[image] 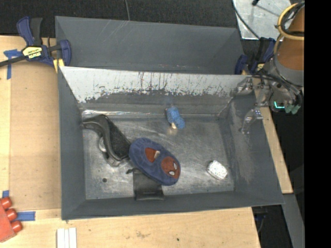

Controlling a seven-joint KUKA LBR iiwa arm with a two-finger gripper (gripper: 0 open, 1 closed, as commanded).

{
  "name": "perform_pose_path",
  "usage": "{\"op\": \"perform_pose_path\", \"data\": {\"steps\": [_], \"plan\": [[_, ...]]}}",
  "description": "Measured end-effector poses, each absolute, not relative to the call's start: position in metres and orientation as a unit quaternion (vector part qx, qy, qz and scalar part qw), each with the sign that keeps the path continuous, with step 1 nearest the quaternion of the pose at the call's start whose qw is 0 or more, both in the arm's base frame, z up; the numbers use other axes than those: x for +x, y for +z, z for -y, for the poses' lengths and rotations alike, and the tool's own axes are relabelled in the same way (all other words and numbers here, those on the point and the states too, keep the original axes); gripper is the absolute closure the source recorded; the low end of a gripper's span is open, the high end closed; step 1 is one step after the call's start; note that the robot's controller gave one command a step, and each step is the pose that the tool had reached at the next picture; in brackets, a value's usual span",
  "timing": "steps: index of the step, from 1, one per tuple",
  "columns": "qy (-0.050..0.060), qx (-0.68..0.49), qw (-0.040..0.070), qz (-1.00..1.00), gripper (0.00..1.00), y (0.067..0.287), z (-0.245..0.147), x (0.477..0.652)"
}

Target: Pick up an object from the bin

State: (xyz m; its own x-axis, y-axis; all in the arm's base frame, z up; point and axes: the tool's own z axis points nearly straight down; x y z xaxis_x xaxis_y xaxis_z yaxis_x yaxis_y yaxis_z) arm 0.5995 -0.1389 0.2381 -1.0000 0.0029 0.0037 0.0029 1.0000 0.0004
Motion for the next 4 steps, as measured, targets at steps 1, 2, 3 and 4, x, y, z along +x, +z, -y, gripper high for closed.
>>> {"op": "perform_pose_path", "data": {"steps": [1,2,3,4], "plan": [[-0.001,0.156,0.001,0.988,0.0,0.118,0.053,0.583],[-0.002,0.247,0.0,0.969,0.0,0.124,-0.037,0.551],[0.001,0.208,0.003,0.978,0.0,0.084,-0.04,0.558],[0.002,0.208,-0.003,0.978,1.0,0.087,-0.039,0.561]]}}
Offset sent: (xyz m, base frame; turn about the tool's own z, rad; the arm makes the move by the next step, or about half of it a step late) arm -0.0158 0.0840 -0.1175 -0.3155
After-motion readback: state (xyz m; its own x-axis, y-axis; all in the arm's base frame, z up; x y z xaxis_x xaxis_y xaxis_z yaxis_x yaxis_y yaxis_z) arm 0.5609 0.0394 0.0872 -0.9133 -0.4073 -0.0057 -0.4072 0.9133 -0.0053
